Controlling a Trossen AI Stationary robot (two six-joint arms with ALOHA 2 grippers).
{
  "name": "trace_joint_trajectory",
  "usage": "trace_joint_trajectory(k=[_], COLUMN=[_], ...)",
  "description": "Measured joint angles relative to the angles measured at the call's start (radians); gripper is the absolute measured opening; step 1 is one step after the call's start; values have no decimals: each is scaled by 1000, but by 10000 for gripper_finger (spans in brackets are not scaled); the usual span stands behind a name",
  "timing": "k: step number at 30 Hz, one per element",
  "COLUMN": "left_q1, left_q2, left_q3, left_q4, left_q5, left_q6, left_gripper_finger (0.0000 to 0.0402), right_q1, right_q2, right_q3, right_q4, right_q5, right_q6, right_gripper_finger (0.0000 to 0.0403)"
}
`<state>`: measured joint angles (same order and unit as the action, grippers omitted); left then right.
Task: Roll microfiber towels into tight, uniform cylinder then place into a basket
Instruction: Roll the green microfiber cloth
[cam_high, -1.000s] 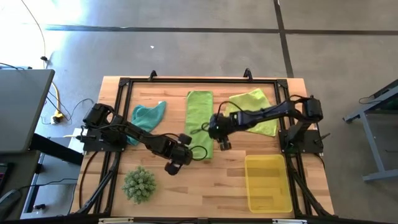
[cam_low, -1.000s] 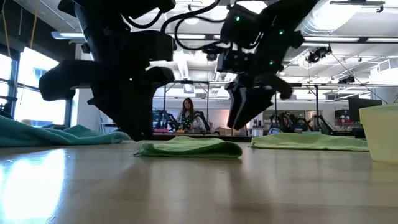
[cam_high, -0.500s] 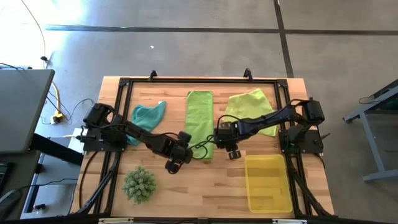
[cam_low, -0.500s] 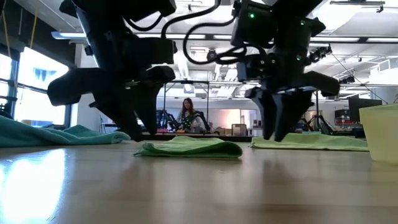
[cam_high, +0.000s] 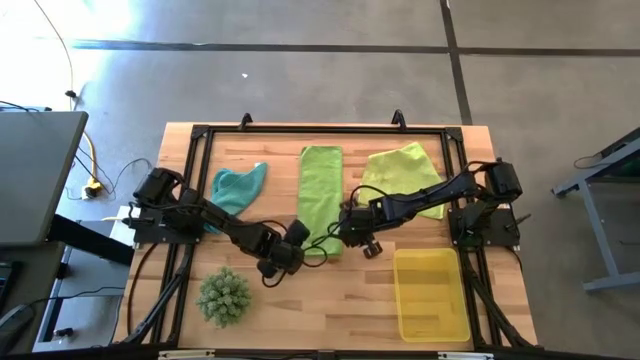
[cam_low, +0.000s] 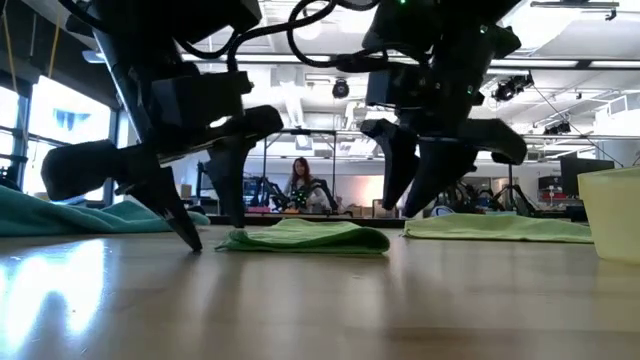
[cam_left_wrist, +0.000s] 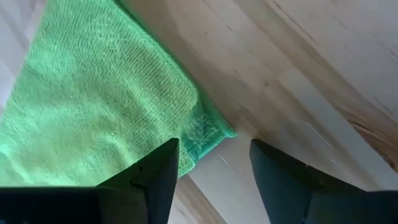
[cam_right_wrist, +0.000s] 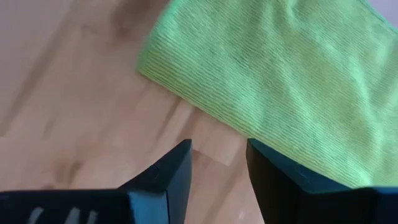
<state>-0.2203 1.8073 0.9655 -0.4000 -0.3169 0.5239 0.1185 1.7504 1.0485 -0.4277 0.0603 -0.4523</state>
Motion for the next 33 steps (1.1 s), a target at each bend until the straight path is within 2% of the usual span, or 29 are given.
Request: trace_joint_trajectory(k=[8,15,21,27,30,33], left_q1=[2,1,-18,-29,-30,-32], left_q2=[31,46,49,50,50,51], left_q3=[-1,0,-2,-2,-3,-3], left_q4=[98,106,105,108,109,112], left_q5=[-1,3,-13,-20,-22,-36], left_q6=[29,-106,-177,-276,-326,-379], left_gripper_finger=[186,181,147,111,98,89], right_q1=[22,56,74,86,104,123], right_q2=[18,98,105,105,105,105], right_q3=[0,0,2,35,43,43], right_q4=[27,69,80,-9,2,36], right_q5=[-56,-55,-15,-8,4,80], right_q6=[-4,-100,-102,93,53,-21], right_gripper_finger=[145,145,145,145,145,145])
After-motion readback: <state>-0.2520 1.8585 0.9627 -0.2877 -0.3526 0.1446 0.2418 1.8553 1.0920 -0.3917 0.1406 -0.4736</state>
